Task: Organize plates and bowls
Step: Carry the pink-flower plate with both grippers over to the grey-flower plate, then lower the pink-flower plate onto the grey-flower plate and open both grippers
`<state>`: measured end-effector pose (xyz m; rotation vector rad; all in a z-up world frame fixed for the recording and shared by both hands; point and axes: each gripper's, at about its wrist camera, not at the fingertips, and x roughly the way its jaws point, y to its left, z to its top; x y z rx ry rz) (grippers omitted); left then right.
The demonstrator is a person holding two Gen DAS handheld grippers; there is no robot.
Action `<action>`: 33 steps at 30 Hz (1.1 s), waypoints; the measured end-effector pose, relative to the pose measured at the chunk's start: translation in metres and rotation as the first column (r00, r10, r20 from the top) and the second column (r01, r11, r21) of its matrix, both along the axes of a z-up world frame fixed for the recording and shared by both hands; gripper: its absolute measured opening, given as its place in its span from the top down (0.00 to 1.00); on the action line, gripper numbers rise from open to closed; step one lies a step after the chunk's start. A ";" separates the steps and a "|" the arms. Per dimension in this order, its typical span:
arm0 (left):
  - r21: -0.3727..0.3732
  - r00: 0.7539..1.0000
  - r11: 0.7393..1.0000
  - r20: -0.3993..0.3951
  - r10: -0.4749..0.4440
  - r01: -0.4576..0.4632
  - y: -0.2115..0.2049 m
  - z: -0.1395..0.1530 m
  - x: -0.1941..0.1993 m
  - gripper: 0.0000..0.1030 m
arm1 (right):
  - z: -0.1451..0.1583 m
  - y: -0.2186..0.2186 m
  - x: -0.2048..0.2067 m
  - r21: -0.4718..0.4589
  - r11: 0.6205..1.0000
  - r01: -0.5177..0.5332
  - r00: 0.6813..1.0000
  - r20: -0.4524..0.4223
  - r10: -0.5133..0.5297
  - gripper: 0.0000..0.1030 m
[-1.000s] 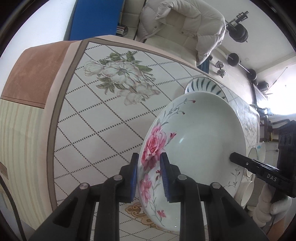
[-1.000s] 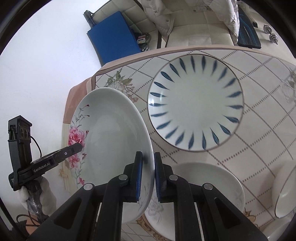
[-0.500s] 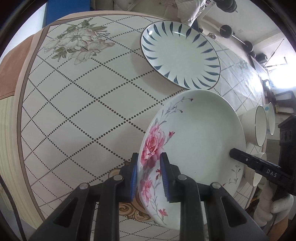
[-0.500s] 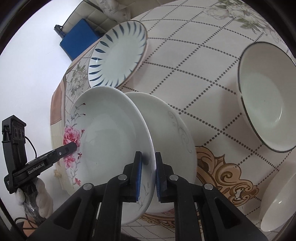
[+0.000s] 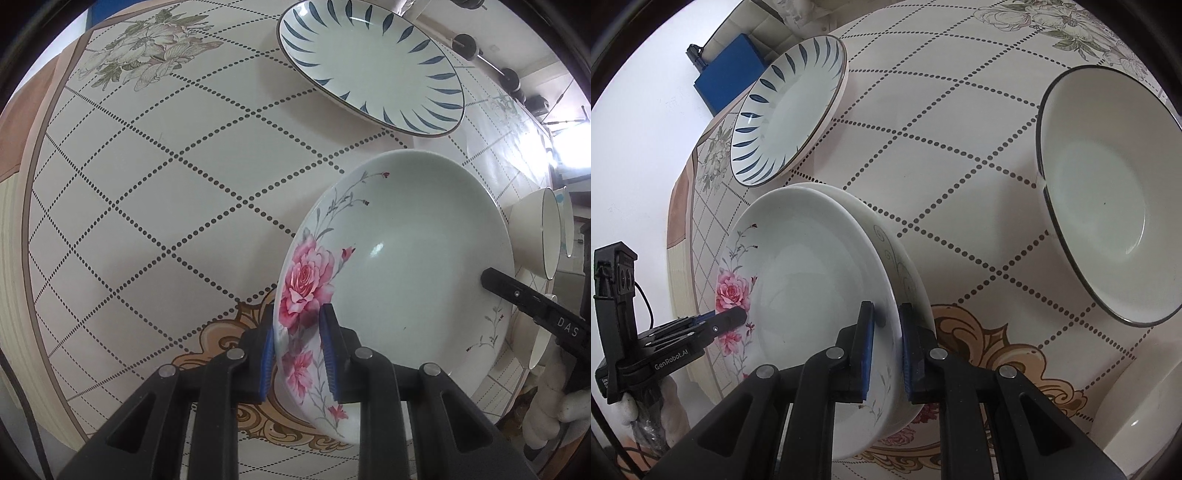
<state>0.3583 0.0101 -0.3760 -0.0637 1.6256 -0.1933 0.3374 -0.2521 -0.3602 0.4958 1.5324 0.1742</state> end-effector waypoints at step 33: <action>-0.040 0.994 0.995 -0.073 0.085 -0.088 0.037 -0.013 0.004 0.79 | 0.005 0.012 0.011 0.068 0.997 0.018 0.975 -0.221 -0.002 0.37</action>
